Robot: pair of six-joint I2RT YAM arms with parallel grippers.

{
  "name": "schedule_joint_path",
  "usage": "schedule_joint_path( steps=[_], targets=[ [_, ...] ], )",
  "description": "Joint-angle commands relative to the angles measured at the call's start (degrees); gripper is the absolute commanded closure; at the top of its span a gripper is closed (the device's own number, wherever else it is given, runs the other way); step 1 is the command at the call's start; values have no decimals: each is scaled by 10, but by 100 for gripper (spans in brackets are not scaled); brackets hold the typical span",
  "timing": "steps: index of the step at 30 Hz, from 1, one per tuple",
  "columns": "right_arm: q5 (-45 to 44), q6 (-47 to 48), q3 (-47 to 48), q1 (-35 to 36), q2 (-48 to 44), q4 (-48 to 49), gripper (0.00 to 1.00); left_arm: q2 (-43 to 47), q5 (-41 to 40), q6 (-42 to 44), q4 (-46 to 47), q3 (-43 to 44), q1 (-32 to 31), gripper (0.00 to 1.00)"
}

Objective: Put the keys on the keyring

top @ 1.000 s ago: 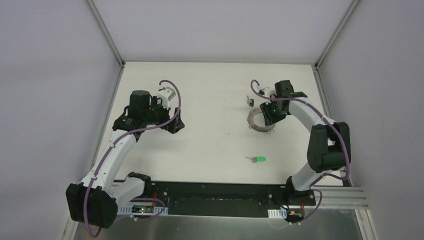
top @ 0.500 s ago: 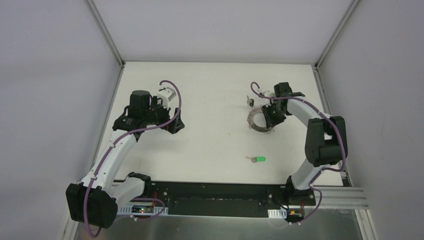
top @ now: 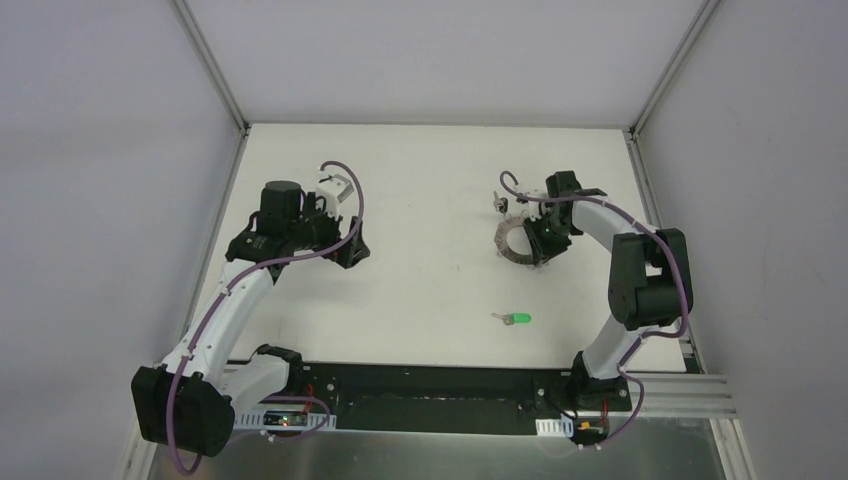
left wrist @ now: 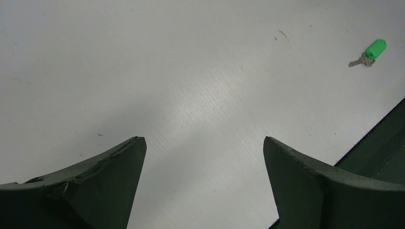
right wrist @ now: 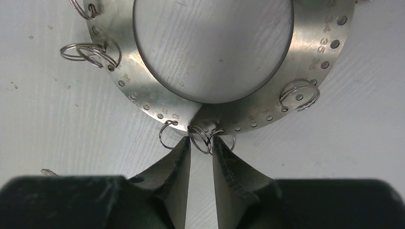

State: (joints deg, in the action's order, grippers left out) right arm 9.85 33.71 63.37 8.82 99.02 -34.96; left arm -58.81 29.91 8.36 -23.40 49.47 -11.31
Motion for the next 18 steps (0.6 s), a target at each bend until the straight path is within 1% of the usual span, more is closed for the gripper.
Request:
schedule_joint_path(
  steps=[1, 6, 13, 18],
  targets=[
    [-2, 0, -9, -4, -5, -16, 75, 4, 14, 9, -1, 19, -4, 3],
    [2, 0, -8, -5, -8, -18, 82, 4, 14, 7, -1, 19, -5, 3],
    [5, -2, -1, -7, -12, -21, 100, 7, 13, 6, 1, 19, -6, 3],
    [13, -1, 13, -8, -24, -34, 100, 9, 12, 5, 2, 19, -6, 3]
  ],
)
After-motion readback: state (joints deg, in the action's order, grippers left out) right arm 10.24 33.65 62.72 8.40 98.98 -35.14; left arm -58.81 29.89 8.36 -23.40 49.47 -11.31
